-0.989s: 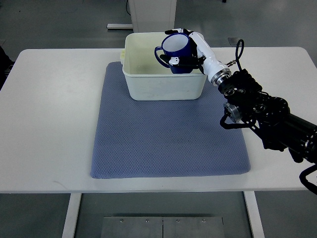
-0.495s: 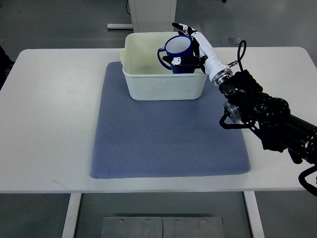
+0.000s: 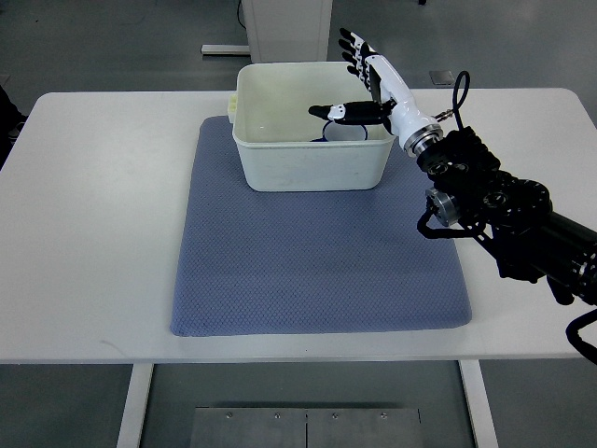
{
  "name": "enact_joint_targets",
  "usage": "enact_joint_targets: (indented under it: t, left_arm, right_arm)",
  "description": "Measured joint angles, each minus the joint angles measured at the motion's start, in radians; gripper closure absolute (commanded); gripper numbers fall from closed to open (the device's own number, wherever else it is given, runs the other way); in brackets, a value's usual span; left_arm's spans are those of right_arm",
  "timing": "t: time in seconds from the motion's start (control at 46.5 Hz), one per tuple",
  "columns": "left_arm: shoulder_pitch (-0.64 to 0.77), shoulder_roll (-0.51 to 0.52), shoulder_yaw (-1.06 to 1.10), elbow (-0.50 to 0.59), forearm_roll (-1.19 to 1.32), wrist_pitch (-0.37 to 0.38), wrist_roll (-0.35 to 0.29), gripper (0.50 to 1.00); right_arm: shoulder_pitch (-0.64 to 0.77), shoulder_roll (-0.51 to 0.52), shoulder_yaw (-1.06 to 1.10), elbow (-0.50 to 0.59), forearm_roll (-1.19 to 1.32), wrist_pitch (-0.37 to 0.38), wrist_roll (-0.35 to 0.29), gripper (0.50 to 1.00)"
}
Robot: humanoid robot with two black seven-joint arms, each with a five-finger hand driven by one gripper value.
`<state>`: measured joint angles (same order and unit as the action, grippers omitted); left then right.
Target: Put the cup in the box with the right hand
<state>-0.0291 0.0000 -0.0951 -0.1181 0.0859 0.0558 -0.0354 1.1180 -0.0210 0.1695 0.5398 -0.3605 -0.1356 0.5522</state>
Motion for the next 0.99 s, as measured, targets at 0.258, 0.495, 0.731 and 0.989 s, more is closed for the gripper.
enact_joint_targets:
  t: [0.258, 0.495, 0.731, 0.989]
  left_arm:
    - [0.0, 0.0, 0.0, 0.0, 0.0, 0.0, 0.0, 0.5]
    - [0.0, 0.0, 0.0, 0.0, 0.0, 0.0, 0.0, 0.5]
    - [0.0, 0.0, 0.0, 0.0, 0.0, 0.001, 0.0, 0.5]
    - [0.0, 0.0, 0.0, 0.0, 0.0, 0.001, 0.0, 0.5]
  right_arm:
    - [0.013, -0.139, 0.049, 0.057, 0.0, 0.007, -0.002, 0.505]
    - [-0.013, -0.308, 0.053, 0.182, 0.014, 0.01, -0.002, 0.502]
    - [-0.072, -0.426, 0.066, 0.268, 0.045, 0.01, 0.0, 0.5]
    - [-0.237, -0.435, 0.254, 0.271, 0.044, 0.01, 0.009, 0.5]
